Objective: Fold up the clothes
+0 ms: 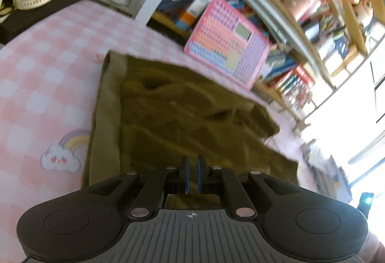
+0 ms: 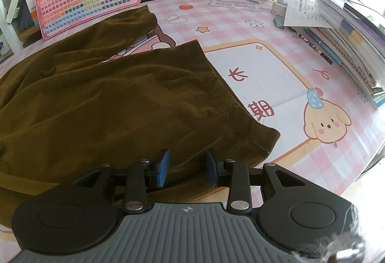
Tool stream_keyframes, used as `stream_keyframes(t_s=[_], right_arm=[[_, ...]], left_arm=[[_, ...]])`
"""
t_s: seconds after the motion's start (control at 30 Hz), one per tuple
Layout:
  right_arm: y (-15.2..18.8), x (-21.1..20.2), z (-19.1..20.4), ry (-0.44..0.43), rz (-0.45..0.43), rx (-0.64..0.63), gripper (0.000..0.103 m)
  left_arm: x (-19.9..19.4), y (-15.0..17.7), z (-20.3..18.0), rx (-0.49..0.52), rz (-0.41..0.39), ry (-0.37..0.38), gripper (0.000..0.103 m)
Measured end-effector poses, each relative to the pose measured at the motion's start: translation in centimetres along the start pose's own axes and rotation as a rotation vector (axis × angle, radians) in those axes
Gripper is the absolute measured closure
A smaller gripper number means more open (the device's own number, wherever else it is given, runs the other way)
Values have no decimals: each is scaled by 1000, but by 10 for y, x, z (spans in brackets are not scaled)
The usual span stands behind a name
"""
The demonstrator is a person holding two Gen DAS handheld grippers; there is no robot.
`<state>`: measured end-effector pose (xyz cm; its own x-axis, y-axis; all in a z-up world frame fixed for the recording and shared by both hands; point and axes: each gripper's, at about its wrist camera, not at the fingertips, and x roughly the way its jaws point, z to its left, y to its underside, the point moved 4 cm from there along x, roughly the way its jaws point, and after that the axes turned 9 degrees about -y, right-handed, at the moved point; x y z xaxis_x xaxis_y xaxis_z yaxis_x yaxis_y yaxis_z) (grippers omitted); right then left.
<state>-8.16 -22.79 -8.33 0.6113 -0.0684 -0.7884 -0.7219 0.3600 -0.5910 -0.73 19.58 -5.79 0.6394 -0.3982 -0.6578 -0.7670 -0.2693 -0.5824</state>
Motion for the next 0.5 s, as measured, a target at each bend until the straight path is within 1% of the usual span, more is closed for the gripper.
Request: stream_keyframes(t_s=[0.03,0.07,0.17,0.27,0.33,0.4,0.5], right_arm=[[0,0,0,-1,0,4,71],[0,-1,-1,-2,1,11,71],[0,-8,-1,-10,-11,38,72],[-2,-16,-1,-17,-30,57,72],[-6,-22,-1,-20,-47,64,72],[-10,-29,0,-24,-64,70,72],[-17,-37,1,-34,-86,78,72]], left_arm=[[1,2,-2,8,8,4,95],[4,6,3,5,26,-9,95],[11,14,18,-54,67,-21,97],[16,19,29,-108,97,-22,97],[16,19,28,-101,94,-27,97],[12,17,22,-84,76,-20,97],[5,12,13,-80,48,28,97]])
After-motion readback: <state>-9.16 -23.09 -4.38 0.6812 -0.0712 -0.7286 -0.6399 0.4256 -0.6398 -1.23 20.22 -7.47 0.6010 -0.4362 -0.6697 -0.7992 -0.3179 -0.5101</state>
